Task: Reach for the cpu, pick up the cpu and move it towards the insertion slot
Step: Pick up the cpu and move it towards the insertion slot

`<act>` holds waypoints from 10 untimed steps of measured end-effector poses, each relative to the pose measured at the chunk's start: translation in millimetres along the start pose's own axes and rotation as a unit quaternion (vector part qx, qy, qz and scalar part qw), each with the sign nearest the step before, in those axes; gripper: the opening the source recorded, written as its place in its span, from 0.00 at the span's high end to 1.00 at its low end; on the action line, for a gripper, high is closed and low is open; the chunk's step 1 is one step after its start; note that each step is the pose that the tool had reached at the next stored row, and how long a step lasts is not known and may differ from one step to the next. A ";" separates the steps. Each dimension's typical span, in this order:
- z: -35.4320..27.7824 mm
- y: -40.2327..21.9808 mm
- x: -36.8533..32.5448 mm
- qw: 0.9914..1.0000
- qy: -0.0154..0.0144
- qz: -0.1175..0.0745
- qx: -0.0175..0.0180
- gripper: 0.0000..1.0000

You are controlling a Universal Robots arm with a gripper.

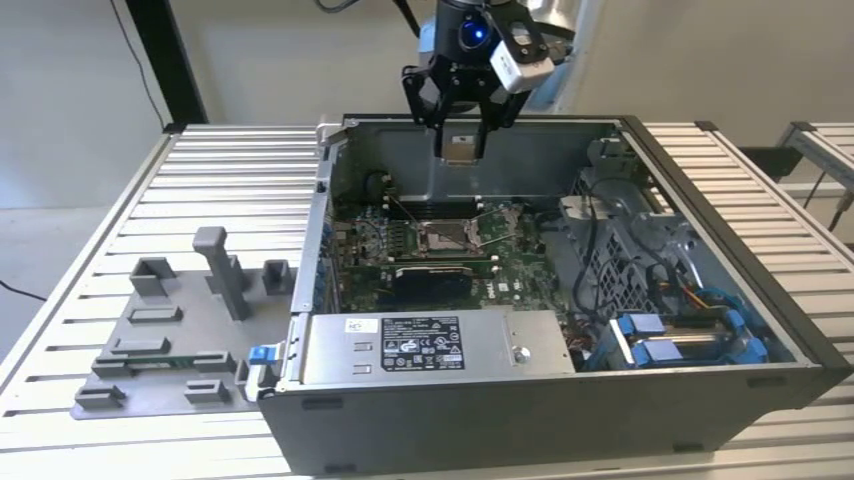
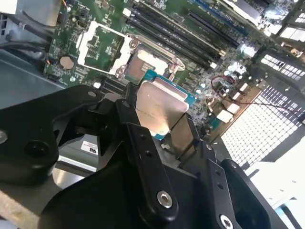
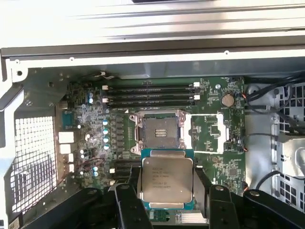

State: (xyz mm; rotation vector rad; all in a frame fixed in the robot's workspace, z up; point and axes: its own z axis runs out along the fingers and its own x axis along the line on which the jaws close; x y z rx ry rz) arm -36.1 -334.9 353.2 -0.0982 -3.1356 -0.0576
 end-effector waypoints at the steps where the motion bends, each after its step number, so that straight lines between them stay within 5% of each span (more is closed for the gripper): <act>1: 0.1 2.1 -0.1 1.000 0.000 0.000 0.000 1.00; 10: 0.5 10.8 0.1 1.000 -0.002 0.000 0.000 1.00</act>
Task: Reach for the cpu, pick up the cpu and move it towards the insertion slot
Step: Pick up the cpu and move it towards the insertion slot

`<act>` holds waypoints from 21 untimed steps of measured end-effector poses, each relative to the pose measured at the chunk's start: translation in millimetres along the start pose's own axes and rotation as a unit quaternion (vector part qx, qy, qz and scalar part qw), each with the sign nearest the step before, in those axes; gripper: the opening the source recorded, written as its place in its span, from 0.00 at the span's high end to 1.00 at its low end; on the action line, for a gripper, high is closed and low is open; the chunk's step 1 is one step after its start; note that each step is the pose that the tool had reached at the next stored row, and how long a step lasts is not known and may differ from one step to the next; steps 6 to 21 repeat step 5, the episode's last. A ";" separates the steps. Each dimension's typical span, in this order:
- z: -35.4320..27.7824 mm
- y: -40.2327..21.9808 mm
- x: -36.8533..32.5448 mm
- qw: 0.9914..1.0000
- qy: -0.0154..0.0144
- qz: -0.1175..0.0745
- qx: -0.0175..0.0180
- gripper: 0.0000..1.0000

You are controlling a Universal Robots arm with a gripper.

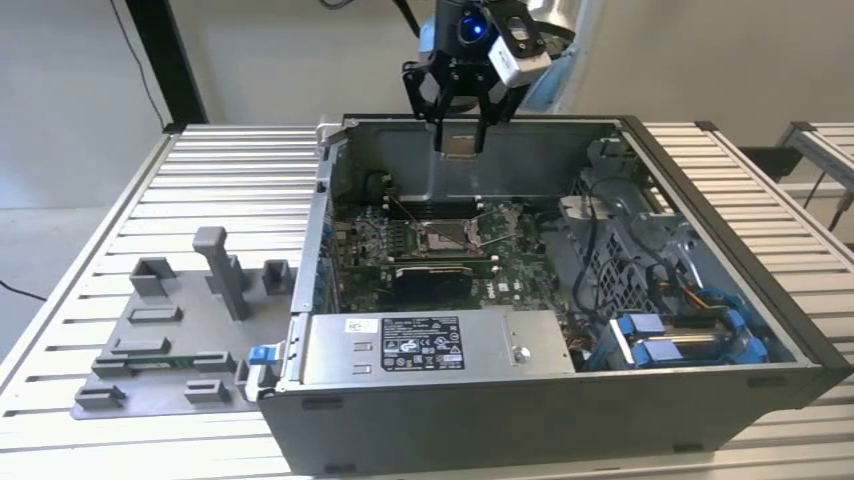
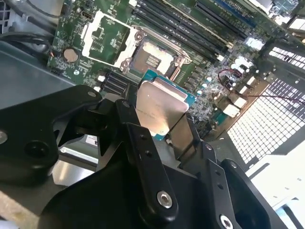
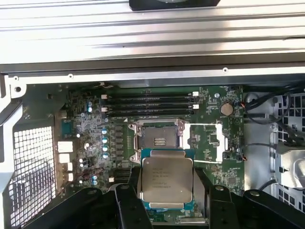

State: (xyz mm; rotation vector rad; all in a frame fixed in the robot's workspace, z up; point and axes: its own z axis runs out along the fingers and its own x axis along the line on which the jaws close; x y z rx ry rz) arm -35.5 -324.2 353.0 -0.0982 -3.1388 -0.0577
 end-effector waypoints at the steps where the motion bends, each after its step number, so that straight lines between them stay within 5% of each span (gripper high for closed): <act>1: 0.0 0.0 0.0 1.000 0.000 0.000 0.000 1.00; 21: 0.0 0.0 0.0 1.000 0.000 0.000 0.000 1.00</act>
